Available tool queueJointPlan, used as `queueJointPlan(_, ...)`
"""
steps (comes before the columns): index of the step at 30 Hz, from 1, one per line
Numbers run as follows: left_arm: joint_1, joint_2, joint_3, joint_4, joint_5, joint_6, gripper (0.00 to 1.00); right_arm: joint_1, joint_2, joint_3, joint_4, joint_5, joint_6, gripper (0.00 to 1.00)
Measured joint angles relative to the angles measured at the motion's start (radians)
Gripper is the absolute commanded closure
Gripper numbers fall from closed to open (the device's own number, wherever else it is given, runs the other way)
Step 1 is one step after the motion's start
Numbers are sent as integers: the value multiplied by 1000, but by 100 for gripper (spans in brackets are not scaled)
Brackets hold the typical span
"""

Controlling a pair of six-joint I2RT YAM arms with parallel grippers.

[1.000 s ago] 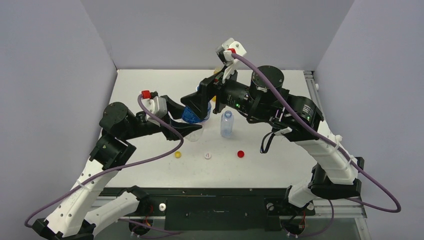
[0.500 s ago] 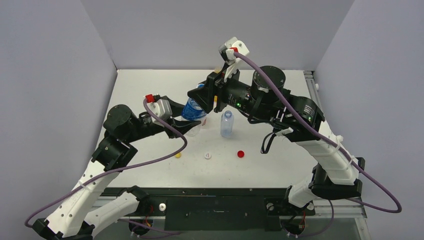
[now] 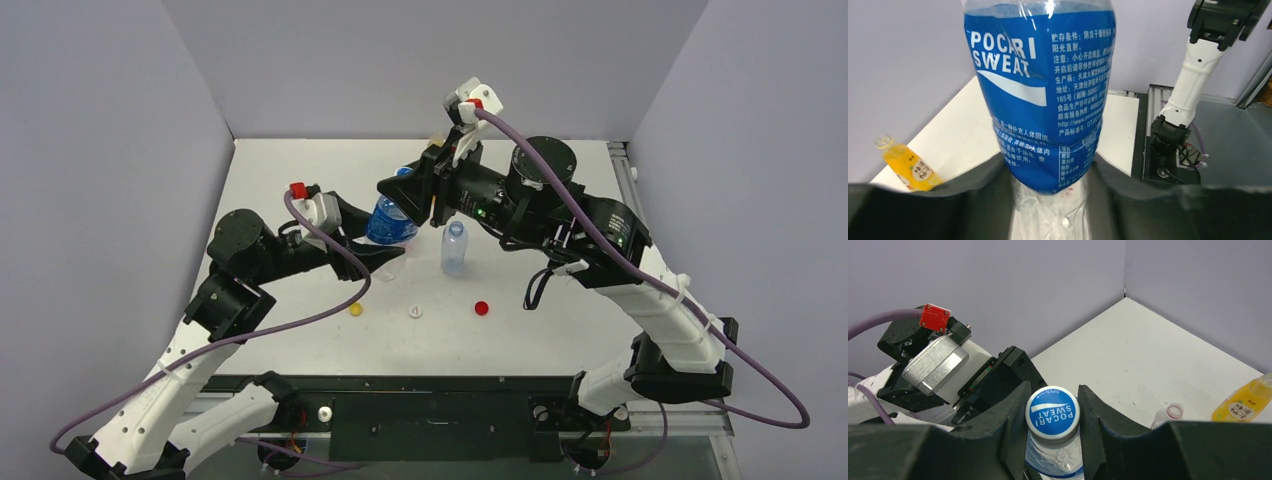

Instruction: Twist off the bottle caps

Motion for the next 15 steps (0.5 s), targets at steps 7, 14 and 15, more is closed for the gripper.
queueJointPlan(7,0,11,3,39,-6,-159,3,48,-26,-63,50,97,5,100)
queueJointPlan(14,-13,34,35,72,-61,-217,7,153,1,-70,95,292,-24,100)
queueJointPlan(15,-18,37,40,75,-65,-217,17,158,3,-71,101,309,-24,100)
